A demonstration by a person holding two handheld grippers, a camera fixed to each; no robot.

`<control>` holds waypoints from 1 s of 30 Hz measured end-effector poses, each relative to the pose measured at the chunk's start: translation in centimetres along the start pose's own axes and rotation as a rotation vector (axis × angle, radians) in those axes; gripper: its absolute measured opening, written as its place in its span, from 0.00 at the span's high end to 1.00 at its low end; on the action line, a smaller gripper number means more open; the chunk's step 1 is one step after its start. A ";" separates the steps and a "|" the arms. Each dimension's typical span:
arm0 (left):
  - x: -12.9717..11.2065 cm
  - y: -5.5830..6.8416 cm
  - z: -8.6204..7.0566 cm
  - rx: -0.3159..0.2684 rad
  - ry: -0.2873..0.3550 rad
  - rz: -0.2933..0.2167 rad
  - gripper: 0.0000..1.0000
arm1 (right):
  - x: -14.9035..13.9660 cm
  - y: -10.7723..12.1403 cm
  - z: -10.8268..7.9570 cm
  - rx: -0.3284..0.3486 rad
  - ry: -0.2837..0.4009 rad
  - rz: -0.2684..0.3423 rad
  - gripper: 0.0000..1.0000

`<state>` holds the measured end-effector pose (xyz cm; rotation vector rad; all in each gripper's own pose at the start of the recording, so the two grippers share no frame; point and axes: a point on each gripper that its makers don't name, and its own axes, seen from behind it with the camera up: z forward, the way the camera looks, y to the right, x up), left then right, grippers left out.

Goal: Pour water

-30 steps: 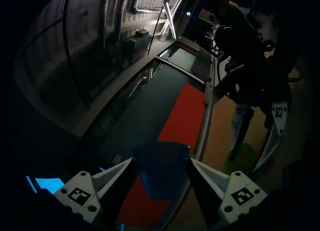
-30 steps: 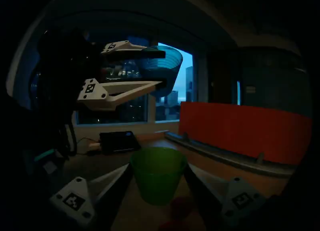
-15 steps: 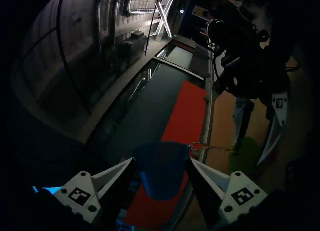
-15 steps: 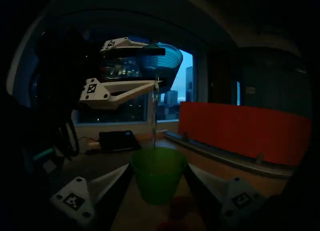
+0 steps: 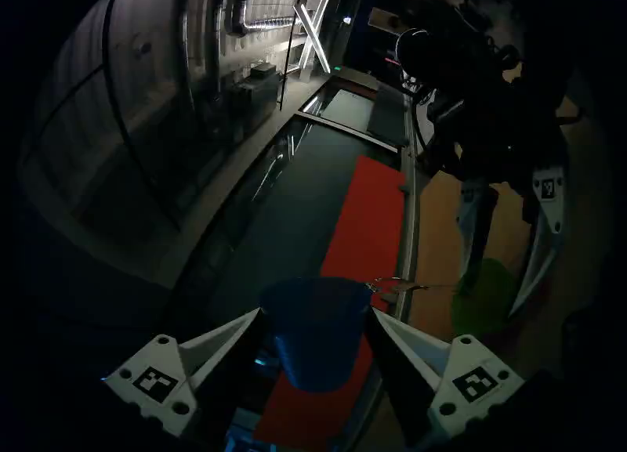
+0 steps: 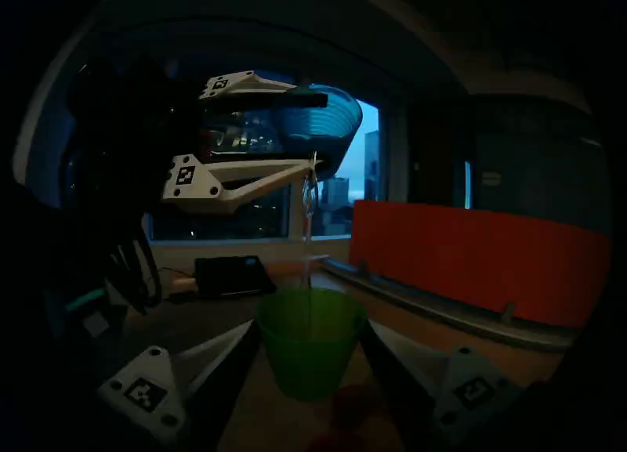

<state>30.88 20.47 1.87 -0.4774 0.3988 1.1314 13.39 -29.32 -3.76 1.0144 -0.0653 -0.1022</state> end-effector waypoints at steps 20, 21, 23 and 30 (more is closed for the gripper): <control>1.3 -0.4 0.0 0.006 0.008 0.084 0.15 | 0.1 -0.1 -0.2 -0.003 0.005 -0.001 0.09; 1.4 -0.5 0.0 0.007 0.008 0.088 0.15 | 0.1 -0.1 -0.3 -0.003 0.005 -0.002 0.09; 1.4 -0.6 0.1 0.009 0.008 0.093 0.15 | 0.1 -0.1 -0.3 -0.004 0.005 -0.003 0.09; 1.6 -1.1 0.2 0.015 0.009 0.120 0.15 | 0.1 -0.1 -0.4 -0.004 0.008 -0.003 0.09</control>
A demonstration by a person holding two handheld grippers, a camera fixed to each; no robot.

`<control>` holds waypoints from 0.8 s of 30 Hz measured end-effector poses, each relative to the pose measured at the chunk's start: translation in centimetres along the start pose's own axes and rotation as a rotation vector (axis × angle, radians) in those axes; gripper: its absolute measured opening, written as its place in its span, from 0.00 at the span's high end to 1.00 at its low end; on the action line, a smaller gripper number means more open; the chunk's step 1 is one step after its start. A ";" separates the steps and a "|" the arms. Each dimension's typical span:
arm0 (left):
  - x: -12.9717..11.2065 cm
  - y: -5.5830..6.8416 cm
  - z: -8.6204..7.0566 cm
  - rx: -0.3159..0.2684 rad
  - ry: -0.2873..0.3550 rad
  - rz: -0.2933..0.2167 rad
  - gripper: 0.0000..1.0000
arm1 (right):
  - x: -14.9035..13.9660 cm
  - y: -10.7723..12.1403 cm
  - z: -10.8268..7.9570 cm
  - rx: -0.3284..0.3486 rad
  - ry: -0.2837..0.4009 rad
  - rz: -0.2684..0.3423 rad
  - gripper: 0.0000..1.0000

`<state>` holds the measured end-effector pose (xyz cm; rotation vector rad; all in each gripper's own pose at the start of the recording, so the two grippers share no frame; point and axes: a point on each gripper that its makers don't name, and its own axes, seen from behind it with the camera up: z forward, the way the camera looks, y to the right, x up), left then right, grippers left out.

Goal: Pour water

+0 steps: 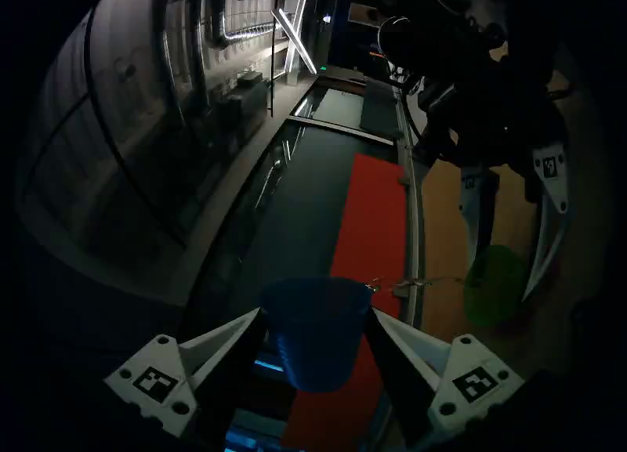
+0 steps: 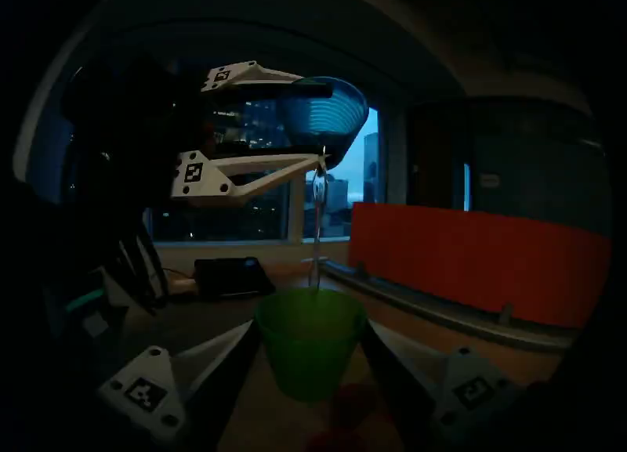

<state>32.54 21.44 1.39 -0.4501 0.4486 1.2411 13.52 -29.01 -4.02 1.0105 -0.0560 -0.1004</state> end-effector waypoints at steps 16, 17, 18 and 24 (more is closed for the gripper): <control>0.0 0.1 0.2 0.011 0.001 0.076 0.15 | 0.1 -0.1 -0.1 0.003 0.001 -0.005 0.09; 0.0 0.1 0.2 0.012 0.001 0.080 0.15 | 0.1 -0.1 -0.1 0.004 0.000 -0.006 0.09; 0.0 0.0 0.2 0.013 0.002 0.085 0.15 | 0.1 -0.2 -0.1 0.004 0.000 -0.006 0.09; 0.3 -0.3 0.2 0.020 0.006 0.114 0.15 | 0.2 -0.2 0.0 0.003 0.002 -0.008 0.09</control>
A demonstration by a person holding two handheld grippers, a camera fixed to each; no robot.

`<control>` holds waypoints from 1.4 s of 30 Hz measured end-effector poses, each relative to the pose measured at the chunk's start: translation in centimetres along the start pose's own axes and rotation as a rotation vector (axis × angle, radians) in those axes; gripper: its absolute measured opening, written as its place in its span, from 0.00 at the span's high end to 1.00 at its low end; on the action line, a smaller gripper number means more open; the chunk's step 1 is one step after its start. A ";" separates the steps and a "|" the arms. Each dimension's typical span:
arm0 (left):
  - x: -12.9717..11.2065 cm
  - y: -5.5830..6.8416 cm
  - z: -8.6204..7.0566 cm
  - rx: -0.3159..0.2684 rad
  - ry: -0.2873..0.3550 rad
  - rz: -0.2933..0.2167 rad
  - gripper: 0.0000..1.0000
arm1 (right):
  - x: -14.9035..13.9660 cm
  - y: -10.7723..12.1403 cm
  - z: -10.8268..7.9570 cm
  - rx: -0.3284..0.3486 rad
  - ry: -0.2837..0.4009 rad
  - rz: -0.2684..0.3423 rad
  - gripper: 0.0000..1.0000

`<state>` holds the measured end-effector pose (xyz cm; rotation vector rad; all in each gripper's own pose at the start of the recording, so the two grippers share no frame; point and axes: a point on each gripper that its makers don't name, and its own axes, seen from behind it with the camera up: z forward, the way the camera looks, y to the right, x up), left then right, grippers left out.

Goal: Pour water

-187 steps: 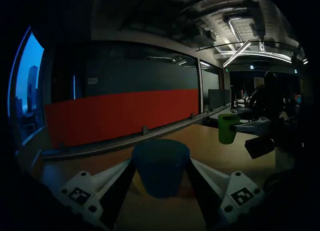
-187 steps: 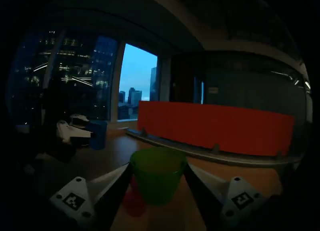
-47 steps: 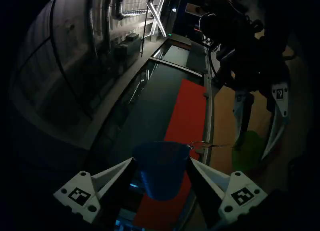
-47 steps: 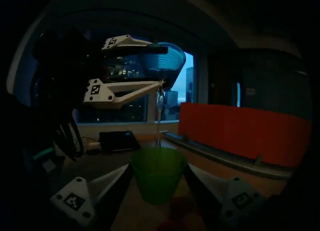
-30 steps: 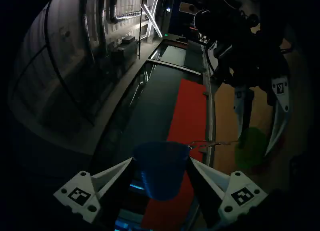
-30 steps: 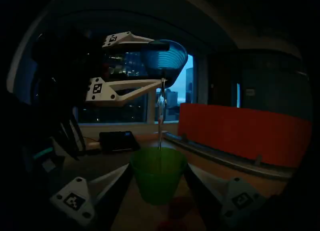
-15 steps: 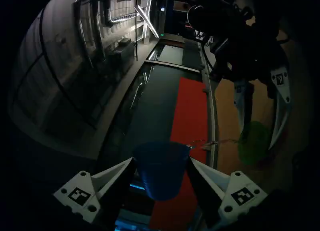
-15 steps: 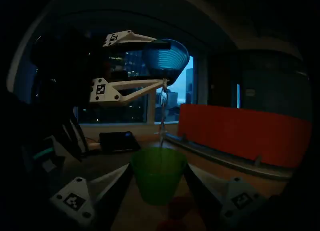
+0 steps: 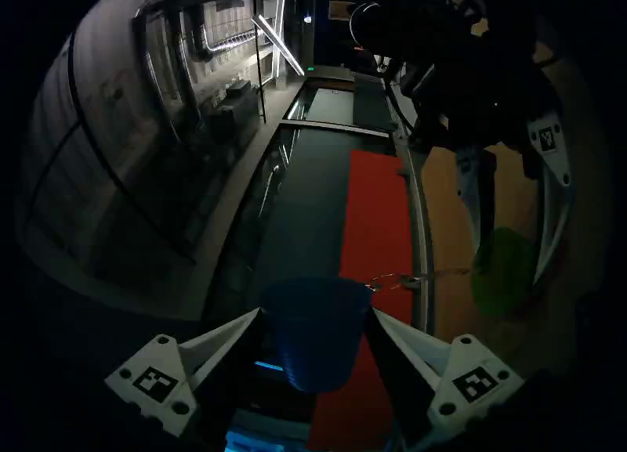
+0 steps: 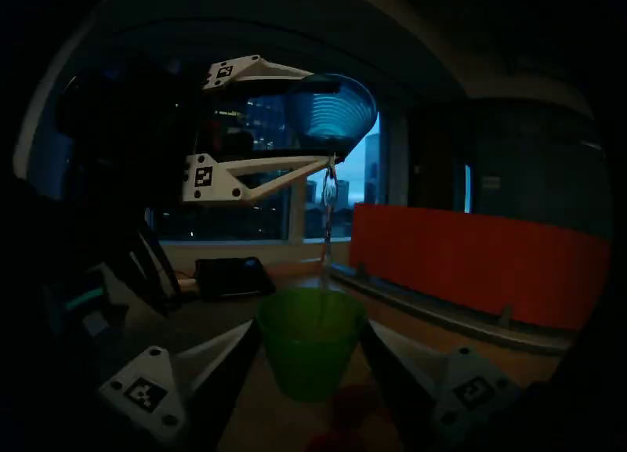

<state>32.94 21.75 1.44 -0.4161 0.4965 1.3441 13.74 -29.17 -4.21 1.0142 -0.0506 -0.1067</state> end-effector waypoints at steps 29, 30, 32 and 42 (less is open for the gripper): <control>2.0 -0.5 0.0 0.031 0.023 0.225 0.15 | 0.4 0.4 -0.3 -0.007 0.013 0.000 0.09; 2.1 -0.4 0.1 0.032 0.024 0.234 0.15 | 0.4 0.5 -0.3 -0.008 0.014 0.000 0.09; 2.3 -0.3 0.1 0.034 0.027 0.248 0.15 | 0.4 0.5 -0.4 -0.009 0.014 -0.001 0.09; 3.0 0.0 0.2 0.043 0.038 0.326 0.15 | 0.5 0.7 -0.7 -0.014 0.020 0.004 0.09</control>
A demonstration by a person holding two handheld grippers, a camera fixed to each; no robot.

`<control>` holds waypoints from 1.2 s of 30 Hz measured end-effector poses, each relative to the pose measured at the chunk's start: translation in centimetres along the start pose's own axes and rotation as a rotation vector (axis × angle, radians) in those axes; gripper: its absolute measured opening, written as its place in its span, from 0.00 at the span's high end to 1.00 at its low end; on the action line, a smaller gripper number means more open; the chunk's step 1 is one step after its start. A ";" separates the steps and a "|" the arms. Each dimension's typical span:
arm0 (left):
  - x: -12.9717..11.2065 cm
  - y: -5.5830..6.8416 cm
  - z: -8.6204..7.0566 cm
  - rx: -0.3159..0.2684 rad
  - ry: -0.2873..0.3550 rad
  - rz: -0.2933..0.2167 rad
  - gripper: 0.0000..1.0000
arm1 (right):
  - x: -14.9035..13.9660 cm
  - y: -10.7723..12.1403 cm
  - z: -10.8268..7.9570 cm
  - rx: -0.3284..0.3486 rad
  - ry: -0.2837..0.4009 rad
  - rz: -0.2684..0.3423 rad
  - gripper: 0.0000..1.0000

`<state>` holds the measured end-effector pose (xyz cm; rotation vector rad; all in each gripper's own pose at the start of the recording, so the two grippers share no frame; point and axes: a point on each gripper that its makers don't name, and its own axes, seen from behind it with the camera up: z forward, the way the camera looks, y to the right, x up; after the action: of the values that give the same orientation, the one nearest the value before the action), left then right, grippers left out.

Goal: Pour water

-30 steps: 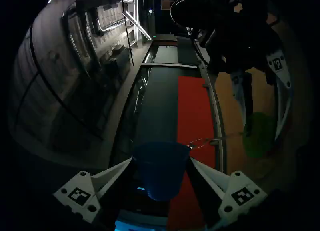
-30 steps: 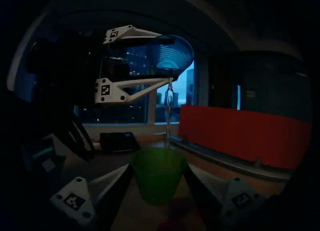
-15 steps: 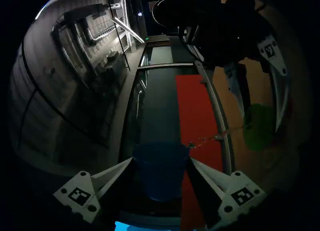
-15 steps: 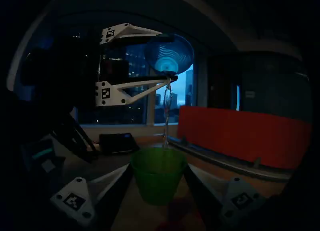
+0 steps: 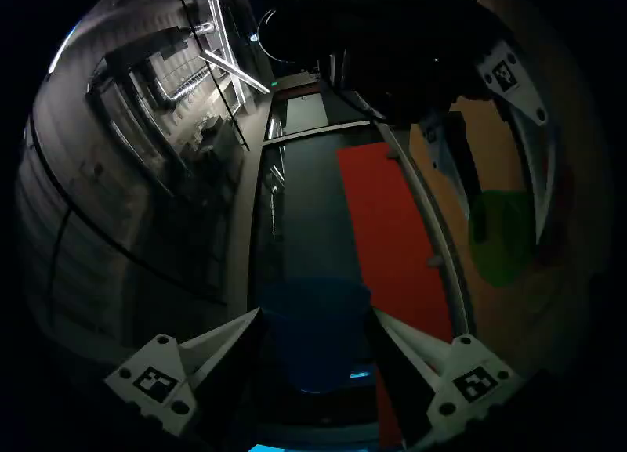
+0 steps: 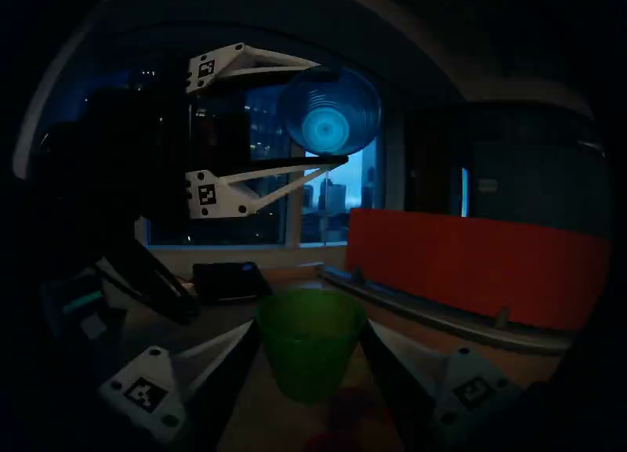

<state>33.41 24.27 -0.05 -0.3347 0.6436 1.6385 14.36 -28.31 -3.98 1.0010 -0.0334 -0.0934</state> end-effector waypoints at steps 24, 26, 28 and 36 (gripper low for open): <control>-1.8 0.6 0.6 -0.017 -0.016 -0.487 0.15 | 0.7 0.5 -0.4 -0.020 0.017 0.007 0.09; -2.2 0.8 0.6 -0.017 -0.024 -0.558 0.15 | 0.7 0.6 -0.4 -0.023 0.018 0.009 0.09; -2.7 0.9 0.6 -0.016 -0.033 -0.621 0.15 | 0.7 0.7 -0.4 -0.025 0.018 0.010 0.09; -3.7 1.6 0.1 -0.019 -0.056 -0.840 0.15 | 0.8 1.0 -0.5 -0.033 0.023 0.013 0.09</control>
<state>32.51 21.21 2.42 -0.4887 0.3620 0.8449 15.22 -27.46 -3.39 0.9684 -0.0171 -0.0699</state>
